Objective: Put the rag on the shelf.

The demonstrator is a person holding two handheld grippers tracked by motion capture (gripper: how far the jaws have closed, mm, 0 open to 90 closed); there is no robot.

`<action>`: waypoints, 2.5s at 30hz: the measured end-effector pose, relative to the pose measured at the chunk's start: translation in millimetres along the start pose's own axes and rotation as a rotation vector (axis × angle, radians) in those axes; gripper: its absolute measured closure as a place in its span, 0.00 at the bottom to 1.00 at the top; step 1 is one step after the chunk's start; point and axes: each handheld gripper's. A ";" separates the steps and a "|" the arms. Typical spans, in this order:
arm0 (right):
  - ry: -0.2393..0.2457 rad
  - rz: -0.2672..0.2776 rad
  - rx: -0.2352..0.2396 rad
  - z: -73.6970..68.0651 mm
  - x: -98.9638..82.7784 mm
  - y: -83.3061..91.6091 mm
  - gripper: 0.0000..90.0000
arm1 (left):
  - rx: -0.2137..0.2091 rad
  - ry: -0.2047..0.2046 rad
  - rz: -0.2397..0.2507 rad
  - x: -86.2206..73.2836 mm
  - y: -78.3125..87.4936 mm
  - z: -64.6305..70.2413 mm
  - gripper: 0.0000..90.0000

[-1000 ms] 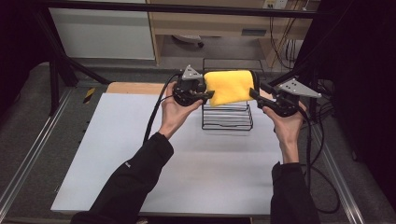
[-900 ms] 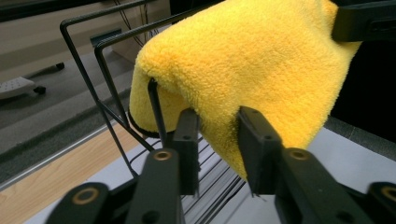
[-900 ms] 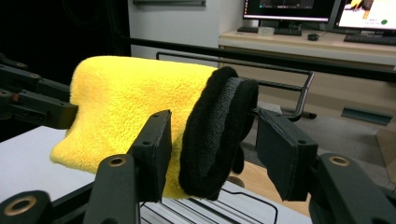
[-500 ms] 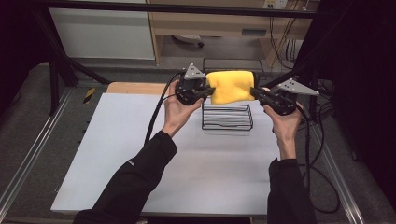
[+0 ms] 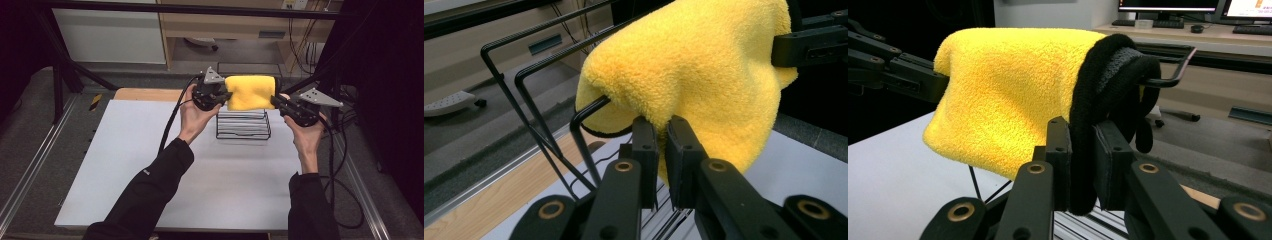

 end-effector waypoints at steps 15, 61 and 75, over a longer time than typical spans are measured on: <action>0.033 0.015 -0.018 -10.7 11.0 7.4 0.62 | -0.048 0.025 0.033 -5.2 22.9 -8.7 0.58; -0.081 -0.132 0.085 -69.4 -48.4 23.6 0.01 | 0.039 0.131 -0.134 -205.9 141.8 -83.2 0.09; -0.129 -0.238 0.167 -74.7 -121.5 27.7 0.01 | 0.051 0.145 -0.211 -266.8 146.7 -81.8 0.07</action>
Point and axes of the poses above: each handheld gripper's, and its own axes: y roughly backward along the jaws, x roughly out of its top, z roughly to its right, and after that the axes turned 12 degrees about x, right-handed
